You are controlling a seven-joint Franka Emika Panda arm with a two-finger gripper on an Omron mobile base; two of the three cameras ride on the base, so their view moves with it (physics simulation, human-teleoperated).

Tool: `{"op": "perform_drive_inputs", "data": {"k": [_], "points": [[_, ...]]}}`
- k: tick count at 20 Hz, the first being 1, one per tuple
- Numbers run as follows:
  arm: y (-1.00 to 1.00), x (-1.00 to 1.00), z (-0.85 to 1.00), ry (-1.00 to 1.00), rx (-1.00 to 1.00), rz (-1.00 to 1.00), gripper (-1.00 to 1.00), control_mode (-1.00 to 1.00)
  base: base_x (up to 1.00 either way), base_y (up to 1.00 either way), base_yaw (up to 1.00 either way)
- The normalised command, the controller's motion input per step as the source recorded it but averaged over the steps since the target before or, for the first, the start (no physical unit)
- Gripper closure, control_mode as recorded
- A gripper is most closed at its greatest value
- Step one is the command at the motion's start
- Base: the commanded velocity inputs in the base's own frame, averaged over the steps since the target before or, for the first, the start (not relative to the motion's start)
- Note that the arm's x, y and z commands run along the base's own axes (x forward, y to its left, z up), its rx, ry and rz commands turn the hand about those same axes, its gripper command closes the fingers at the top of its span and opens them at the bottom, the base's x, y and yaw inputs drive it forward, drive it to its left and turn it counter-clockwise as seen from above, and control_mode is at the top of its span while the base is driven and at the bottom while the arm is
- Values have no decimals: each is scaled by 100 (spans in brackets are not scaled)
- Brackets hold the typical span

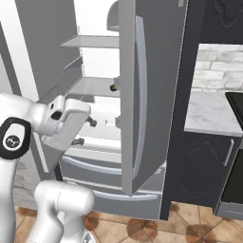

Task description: Retrieve the peach and kiwi from the fridge and place them into the bowl on the dining table.

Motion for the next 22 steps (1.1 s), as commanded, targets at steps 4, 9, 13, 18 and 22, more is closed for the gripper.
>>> {"op": "perform_drive_inputs", "data": {"k": [4,9,13,18,22], "points": [[18,0,5,10,-10,18,-100,-100,0,0,0],[46,0,11,9,-9,21,-100,-100,0,0,0],[46,0,2,8,-6,24,-100,-100,0,0,0],[13,16,0,0,-1,21,-100,-100,0,0,0],[0,54,0,0,0,9,-100,-100,0,0,0]]}}
